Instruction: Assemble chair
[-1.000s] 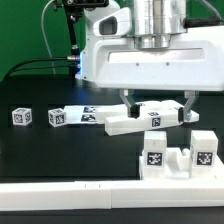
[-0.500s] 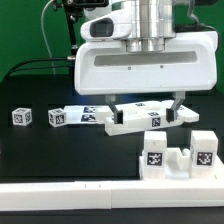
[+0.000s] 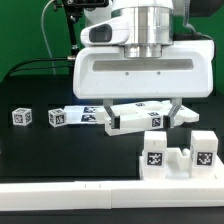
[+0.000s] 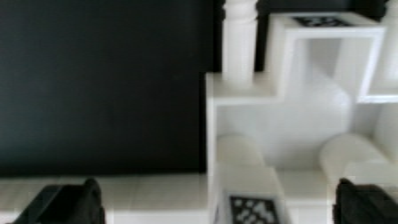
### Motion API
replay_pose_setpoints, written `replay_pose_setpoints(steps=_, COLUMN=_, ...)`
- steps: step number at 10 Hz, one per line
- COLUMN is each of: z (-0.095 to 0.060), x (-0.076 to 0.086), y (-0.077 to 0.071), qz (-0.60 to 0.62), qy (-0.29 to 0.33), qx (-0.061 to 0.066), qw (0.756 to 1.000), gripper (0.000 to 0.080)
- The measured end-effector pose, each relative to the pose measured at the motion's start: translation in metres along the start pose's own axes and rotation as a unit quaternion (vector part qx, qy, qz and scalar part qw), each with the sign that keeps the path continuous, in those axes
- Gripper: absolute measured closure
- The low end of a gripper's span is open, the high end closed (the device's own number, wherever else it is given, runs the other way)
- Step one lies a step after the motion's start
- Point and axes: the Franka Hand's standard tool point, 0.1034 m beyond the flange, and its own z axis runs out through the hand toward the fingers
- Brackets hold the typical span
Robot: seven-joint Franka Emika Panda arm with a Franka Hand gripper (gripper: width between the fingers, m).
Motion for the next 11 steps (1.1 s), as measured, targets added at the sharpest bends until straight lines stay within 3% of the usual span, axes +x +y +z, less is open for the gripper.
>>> replay_pose_setpoints(steps=1, z=0.004, x=-0.002, y=0.002, qz=-0.003, qy=0.036, qx=-0.012, qw=0.999, gripper=0.0151)
replay_pose_setpoints(steps=2, z=0.009, x=-0.001, y=0.0, qz=-0.005, qy=0.058, qx=-0.016, qw=0.998, gripper=0.0151)
replay_pose_setpoints(steps=4, z=0.017, x=0.008, y=0.007, qz=-0.01, qy=0.142, qx=-0.036, qw=0.989, gripper=0.0151)
replay_pose_setpoints(steps=5, z=0.034, x=0.003, y=-0.003, qz=-0.004, qy=0.11, qx=-0.019, qw=0.994, gripper=0.0151)
replay_pose_setpoints(steps=6, z=0.035, x=0.013, y=-0.006, qz=-0.001, qy=0.115, qx=-0.015, qw=0.993, gripper=0.0151)
replay_pose_setpoints(steps=11, z=0.037, x=0.014, y=-0.007, qz=-0.001, qy=0.113, qx=-0.015, qw=0.993, gripper=0.0151)
